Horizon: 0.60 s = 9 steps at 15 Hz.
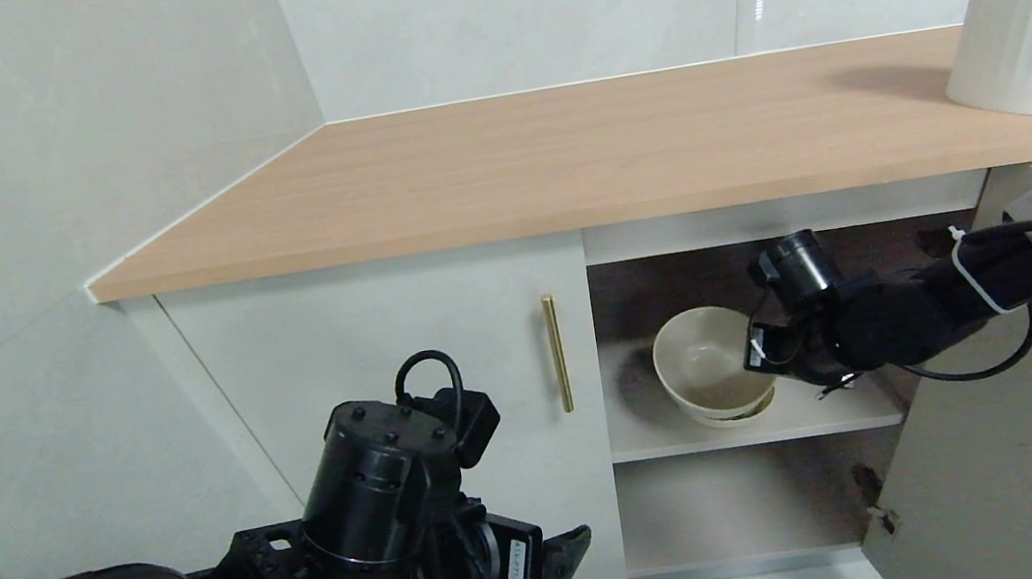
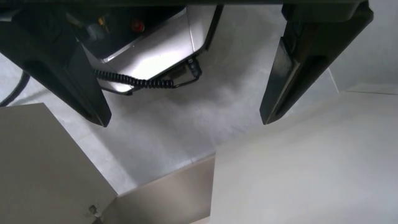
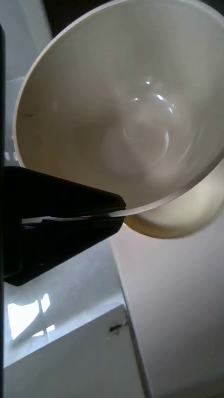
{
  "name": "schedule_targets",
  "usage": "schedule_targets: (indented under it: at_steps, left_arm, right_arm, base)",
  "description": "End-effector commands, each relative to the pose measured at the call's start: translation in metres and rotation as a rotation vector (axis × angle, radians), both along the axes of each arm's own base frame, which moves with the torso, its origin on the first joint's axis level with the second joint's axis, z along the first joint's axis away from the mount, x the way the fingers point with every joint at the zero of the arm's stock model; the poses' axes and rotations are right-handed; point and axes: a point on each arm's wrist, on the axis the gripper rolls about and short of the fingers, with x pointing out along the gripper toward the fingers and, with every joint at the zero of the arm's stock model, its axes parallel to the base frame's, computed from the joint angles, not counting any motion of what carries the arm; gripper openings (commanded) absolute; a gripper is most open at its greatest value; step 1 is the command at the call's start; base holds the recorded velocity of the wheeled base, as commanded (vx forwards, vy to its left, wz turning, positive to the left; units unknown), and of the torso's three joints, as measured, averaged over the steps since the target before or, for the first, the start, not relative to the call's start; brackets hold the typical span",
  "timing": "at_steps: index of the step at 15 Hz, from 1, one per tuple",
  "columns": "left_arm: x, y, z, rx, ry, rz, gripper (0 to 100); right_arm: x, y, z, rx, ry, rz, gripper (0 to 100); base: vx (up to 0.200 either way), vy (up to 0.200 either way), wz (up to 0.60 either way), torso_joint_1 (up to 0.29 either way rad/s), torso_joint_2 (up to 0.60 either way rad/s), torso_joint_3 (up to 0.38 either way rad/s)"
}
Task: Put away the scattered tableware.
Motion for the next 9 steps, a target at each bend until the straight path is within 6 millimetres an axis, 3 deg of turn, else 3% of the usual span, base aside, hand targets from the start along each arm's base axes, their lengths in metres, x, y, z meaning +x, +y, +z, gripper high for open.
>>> schedule_targets:
  at_steps: [1,4,9]
  left_arm:
    - [0.0,0.0,0.001,-0.003,-0.001,0.001,100]
    - [0.0,0.0,0.001,-0.003,-0.001,0.001,100]
    - [0.0,0.0,0.001,-0.004,-0.002,0.001,100]
  right_arm:
    - [0.009,-0.005,-0.011,-0.007,0.017,-0.02,0]
    - [0.022,-0.01,-0.027,-0.013,0.035,-0.04,0]
    - [0.027,-0.013,-0.03,-0.008,0.018,-0.052,0]
  base:
    - [0.0,0.0,0.0,0.0,0.0,0.0]
    - [0.0,0.0,0.0,0.0,0.0,0.0]
    - [0.0,0.0,0.0,0.0,0.0,0.0]
